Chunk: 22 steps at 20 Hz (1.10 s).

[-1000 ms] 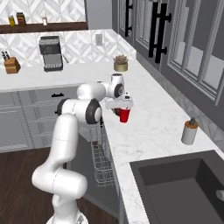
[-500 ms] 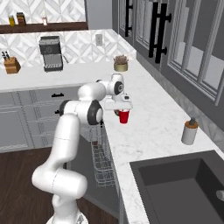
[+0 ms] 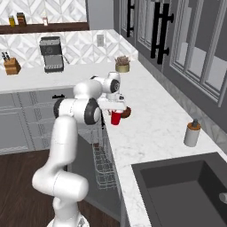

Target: Pick up the cup and bowl from the counter, place them in the dishwasher, and close the dishwasher door.

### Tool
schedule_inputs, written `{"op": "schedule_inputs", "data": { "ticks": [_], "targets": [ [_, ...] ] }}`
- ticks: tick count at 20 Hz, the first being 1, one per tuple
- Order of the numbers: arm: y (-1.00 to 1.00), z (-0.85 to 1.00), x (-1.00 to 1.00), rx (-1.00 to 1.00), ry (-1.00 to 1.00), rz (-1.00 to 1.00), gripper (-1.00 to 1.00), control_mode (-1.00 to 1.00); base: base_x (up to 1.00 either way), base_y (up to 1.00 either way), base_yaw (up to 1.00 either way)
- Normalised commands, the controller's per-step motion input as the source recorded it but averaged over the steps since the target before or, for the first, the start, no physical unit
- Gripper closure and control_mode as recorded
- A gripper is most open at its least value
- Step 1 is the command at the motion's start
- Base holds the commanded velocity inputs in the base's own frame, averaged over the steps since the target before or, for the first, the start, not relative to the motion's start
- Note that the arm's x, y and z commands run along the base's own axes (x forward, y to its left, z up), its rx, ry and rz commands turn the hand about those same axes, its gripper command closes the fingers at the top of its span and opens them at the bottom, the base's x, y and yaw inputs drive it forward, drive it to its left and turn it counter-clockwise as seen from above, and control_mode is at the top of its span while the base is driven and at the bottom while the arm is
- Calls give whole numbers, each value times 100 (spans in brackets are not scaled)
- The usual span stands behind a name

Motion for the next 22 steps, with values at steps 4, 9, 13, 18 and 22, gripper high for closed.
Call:
{"op": "schedule_inputs", "data": {
  "ticks": [4, 9, 13, 18, 22],
  "targets": [
    [96, -1, -100, -1, -28, 0, 100, -100, 0, 0, 0],
    [100, 3, -84, -13, -17, 0, 100, -100, 0, 0, 0],
    [62, -4, 3, -5, -8, -24, 100, -100, 0, 0, 0],
    [21, -8, 0, 7, -3, -36, 100, -100, 0, 0, 0],
    [5, -39, 12, 5, 6, -36, 100, -100, 0, 0, 0]
  ]
}}
